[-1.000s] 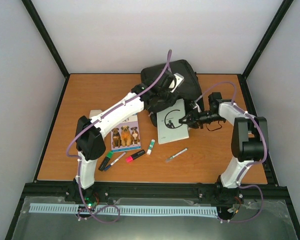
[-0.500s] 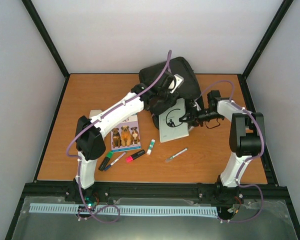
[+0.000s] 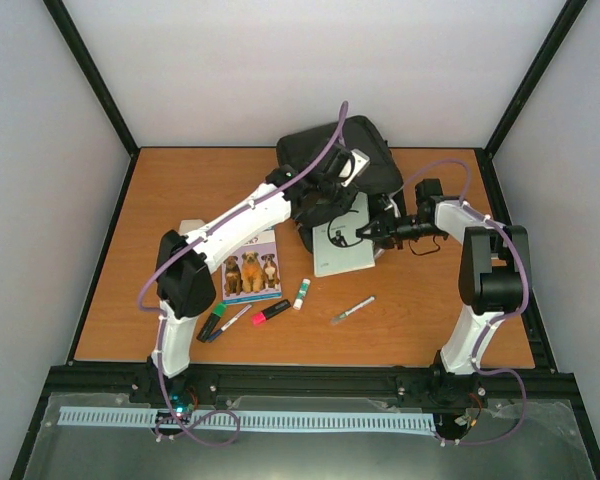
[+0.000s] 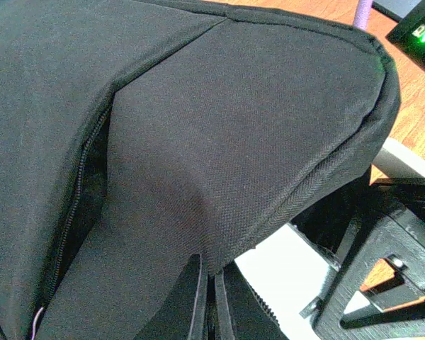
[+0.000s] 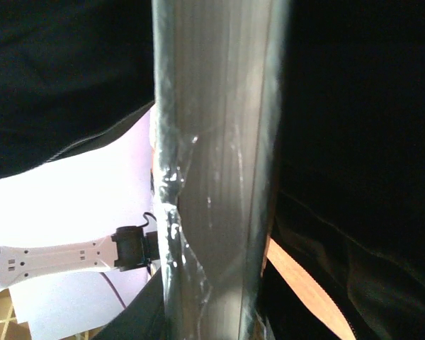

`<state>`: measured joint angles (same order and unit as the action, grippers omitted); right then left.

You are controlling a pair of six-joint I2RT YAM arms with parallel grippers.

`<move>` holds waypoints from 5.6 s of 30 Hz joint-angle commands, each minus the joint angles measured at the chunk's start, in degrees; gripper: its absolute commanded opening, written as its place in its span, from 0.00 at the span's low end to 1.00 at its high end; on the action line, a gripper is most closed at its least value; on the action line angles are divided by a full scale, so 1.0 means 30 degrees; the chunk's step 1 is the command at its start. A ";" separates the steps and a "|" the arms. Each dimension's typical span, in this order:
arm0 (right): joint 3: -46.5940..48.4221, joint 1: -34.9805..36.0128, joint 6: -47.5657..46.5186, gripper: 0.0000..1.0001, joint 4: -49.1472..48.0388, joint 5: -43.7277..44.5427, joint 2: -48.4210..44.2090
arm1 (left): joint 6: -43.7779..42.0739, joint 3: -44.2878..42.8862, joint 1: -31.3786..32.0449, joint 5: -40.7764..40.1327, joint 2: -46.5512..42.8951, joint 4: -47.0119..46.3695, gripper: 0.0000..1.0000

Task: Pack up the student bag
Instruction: Place the book in the student bag.

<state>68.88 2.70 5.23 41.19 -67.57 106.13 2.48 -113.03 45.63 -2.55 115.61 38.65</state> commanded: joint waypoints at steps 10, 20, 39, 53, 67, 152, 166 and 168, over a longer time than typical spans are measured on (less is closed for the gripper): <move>-0.1089 -0.0356 0.0886 0.03 -0.2094 -0.0773 -0.3303 | -0.1208 -0.2387 0.0025 0.0292 0.0659 0.0827 0.01; 0.1385 -0.0222 0.2463 0.08 -0.2986 -0.0410 0.0095 | -0.1485 -0.2134 0.0011 0.1588 0.0390 0.0929 0.01; -0.0693 -0.1148 0.0833 0.64 -0.1367 0.5443 -0.3292 | -0.1802 -0.1574 -0.0062 0.0859 0.0457 0.1224 0.01; -0.2533 -0.1050 -0.7001 0.42 0.0966 0.5900 -1.0691 | -0.0695 -0.0754 -0.0499 0.2766 -0.0988 0.1995 0.01; -0.6501 0.4731 -1.6917 0.45 -0.1160 1.4809 -1.4139 | 0.0655 0.2716 -0.1555 0.0743 -0.3319 0.0660 0.01; -0.8397 0.9881 -2.1273 0.03 -0.8964 2.2501 -0.7788 | 0.1297 0.0757 -0.1710 0.7568 -0.1409 0.2853 0.01; -0.6789 0.9851 -2.1819 0.03 -1.2186 2.5500 -0.3674 | 0.1290 0.0822 -0.1703 0.7911 -0.1369 0.2855 0.01; -0.6437 0.9852 -2.1962 0.03 -1.2904 2.6120 -0.3006 | 0.1305 0.0867 -0.1663 0.7986 -0.1380 0.2833 0.01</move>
<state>46.63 32.03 -59.35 9.32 6.09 93.91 7.25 -109.34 39.94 18.33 114.10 48.10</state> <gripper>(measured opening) 0.031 0.036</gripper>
